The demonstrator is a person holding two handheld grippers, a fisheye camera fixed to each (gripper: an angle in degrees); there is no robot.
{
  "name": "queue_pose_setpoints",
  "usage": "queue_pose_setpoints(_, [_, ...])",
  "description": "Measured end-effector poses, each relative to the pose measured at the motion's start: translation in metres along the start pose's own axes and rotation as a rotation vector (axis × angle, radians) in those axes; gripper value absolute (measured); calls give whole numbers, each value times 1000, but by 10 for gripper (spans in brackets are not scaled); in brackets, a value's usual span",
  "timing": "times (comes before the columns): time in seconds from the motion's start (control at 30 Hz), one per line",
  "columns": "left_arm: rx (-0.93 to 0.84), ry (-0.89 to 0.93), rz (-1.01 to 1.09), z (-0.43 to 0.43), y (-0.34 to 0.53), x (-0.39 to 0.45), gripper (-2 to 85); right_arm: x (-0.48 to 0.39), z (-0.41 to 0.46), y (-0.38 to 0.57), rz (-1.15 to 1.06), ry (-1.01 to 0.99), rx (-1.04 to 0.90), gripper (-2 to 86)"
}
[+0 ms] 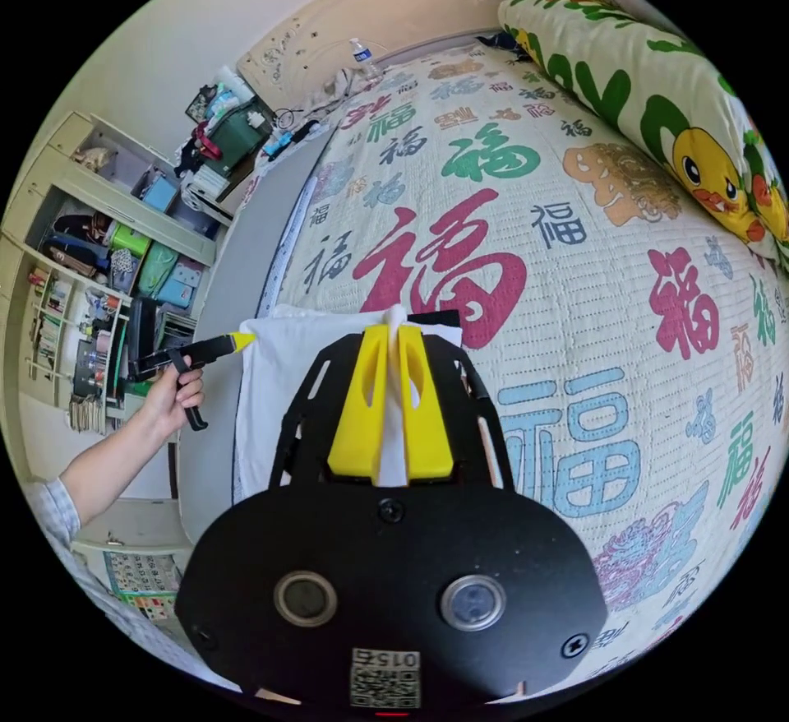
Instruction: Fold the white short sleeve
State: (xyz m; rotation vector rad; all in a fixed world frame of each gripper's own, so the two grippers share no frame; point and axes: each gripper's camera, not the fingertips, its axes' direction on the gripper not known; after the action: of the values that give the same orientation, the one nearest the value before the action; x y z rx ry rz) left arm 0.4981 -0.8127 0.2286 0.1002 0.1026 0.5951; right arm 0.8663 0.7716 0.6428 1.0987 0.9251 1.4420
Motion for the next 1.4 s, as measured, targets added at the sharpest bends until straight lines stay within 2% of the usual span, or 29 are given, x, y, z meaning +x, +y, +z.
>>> queue_pose_setpoints(0.17, [123, 105, 98, -39, 31, 8, 9, 5, -51, 52, 5, -202, 117, 4])
queue_pose_setpoints(0.43, [267, 239, 385, -128, 124, 58, 2, -56, -182, 181, -104, -202, 312, -3])
queue_pose_setpoints(0.7, [337, 381, 769, -274, 214, 149, -1, -199, -380, 325, -223, -173, 582, -6])
queue_pose_setpoints(0.8, [334, 454, 845, -319, 251, 170, -1, -256, -437, 385, -243, -159, 671, -6])
queue_pose_setpoints(1.0, [252, 701, 830, -370, 311, 187, -2, -363, -517, 510, -212, -56, 728, -6])
queue_pose_setpoints(1.17, [168, 810, 731, -362, 335, 184, -1, -413, -528, 559, -132, 113, 665, -6])
queue_pose_setpoints(1.27, [87, 793, 596, -319, 335, 170, -1, -384, -492, 555, -31, 141, 582, -5])
queue_pose_setpoints(1.4, [19, 671, 415, -229, 326, 135, -1, -275, -389, 519, 92, 102, 412, -3])
